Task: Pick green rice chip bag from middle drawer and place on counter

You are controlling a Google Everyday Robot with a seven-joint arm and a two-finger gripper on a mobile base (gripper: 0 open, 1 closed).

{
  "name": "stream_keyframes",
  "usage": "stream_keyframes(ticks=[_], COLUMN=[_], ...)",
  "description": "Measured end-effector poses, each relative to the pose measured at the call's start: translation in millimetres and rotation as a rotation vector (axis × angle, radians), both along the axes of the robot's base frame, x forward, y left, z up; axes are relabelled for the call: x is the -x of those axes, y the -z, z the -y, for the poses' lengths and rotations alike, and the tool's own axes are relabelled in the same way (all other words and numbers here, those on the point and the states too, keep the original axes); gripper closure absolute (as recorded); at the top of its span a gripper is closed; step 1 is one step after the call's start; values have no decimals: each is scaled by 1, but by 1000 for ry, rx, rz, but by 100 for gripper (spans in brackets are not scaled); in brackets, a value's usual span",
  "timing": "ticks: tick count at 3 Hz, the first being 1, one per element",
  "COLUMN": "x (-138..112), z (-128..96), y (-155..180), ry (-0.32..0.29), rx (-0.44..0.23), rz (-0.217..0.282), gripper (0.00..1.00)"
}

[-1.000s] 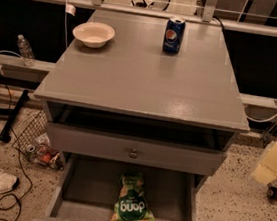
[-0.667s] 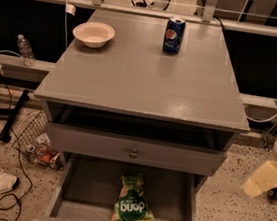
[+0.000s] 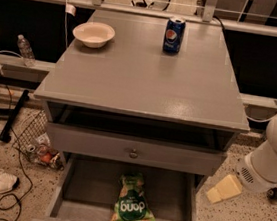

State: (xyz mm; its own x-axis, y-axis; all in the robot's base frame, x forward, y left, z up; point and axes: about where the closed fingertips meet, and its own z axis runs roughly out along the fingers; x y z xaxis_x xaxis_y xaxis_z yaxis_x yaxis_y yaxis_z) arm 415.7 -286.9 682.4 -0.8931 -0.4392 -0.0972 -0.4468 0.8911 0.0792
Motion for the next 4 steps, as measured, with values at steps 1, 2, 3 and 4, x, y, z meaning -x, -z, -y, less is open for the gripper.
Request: stream_keyframes(ticks=[1, 2, 3, 4], x=[-5, -5, -5, 0], z=[-40, -41, -41, -58], y=[39, 42, 42, 90], ry=[76, 150, 150, 173], rx=[-23, -31, -31, -84], rz=[11, 15, 15, -23], gripper=[0, 0, 0, 0])
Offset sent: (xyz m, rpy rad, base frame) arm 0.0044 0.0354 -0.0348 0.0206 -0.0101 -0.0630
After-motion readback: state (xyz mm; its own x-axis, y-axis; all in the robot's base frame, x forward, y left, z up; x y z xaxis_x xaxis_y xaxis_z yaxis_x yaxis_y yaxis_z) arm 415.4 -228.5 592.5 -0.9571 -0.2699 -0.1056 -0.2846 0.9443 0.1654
